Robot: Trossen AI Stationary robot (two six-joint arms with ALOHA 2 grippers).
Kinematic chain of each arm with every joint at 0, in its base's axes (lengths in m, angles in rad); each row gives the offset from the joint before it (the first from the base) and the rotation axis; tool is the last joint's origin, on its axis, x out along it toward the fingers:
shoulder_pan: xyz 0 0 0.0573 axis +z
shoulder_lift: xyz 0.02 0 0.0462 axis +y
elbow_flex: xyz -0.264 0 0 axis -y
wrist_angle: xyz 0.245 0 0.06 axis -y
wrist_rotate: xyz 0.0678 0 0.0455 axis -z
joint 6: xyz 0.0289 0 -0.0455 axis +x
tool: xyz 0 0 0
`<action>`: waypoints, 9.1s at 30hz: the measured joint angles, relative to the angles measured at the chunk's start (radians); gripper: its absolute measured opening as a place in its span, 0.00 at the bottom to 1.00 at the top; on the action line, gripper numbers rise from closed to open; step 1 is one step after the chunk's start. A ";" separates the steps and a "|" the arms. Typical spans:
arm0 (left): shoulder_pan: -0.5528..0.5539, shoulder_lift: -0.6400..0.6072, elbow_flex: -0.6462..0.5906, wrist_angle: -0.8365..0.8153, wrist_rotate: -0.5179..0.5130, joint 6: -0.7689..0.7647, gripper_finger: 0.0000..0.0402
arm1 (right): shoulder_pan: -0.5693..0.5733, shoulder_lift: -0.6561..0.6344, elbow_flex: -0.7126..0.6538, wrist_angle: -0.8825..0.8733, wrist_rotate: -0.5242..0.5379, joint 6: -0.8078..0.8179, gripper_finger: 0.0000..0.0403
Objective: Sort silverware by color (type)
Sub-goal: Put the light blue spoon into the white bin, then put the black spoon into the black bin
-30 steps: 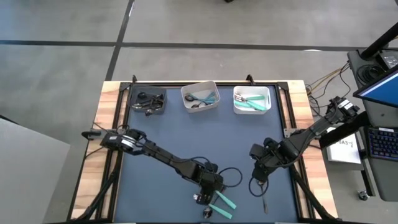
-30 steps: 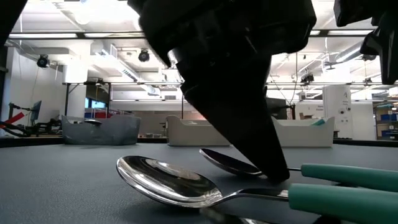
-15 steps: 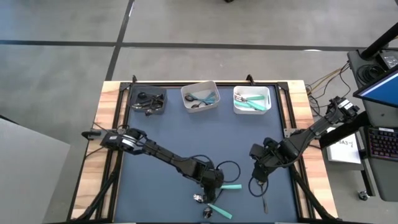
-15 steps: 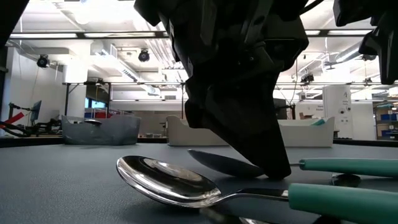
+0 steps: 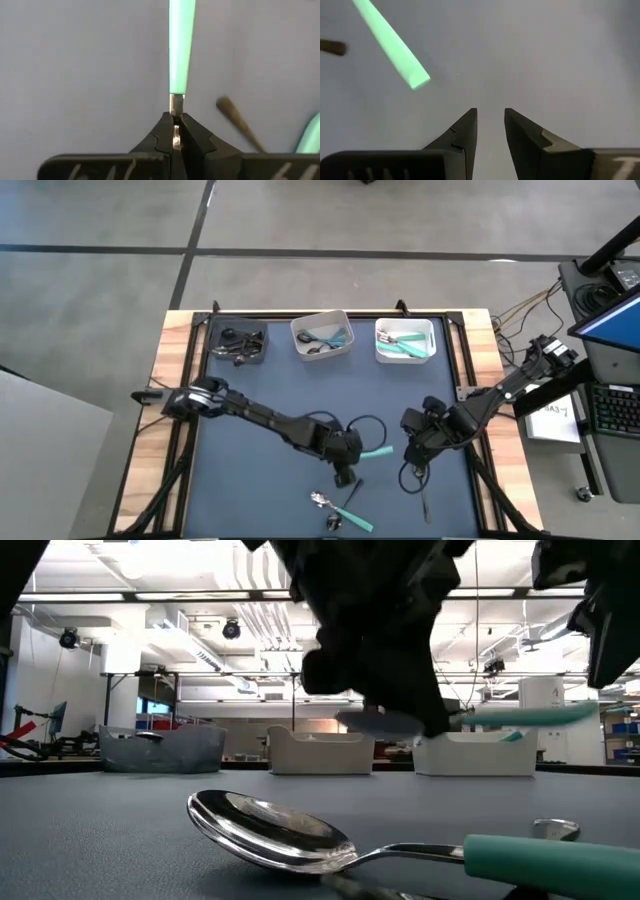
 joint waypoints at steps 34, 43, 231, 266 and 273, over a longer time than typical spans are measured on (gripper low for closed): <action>0.333 -0.160 0.001 -0.022 -0.328 0.053 0.00 | -0.572 -0.241 -0.286 0.878 0.123 -0.052 0.25; 0.398 -0.160 0.001 0.025 -0.324 0.080 0.01 | -0.765 -0.227 -0.286 0.888 0.037 0.000 0.42; 0.028 -0.162 0.054 -0.532 -0.187 0.218 0.06 | 0.271 0.523 0.212 0.017 -0.383 1.022 0.33; 0.068 -0.178 0.053 -0.287 -0.156 0.298 0.06 | 0.247 0.330 0.088 0.110 -0.052 0.800 0.02; 0.098 -0.228 0.053 -0.163 -0.267 0.315 0.06 | 0.136 0.237 0.063 0.011 0.082 0.640 0.02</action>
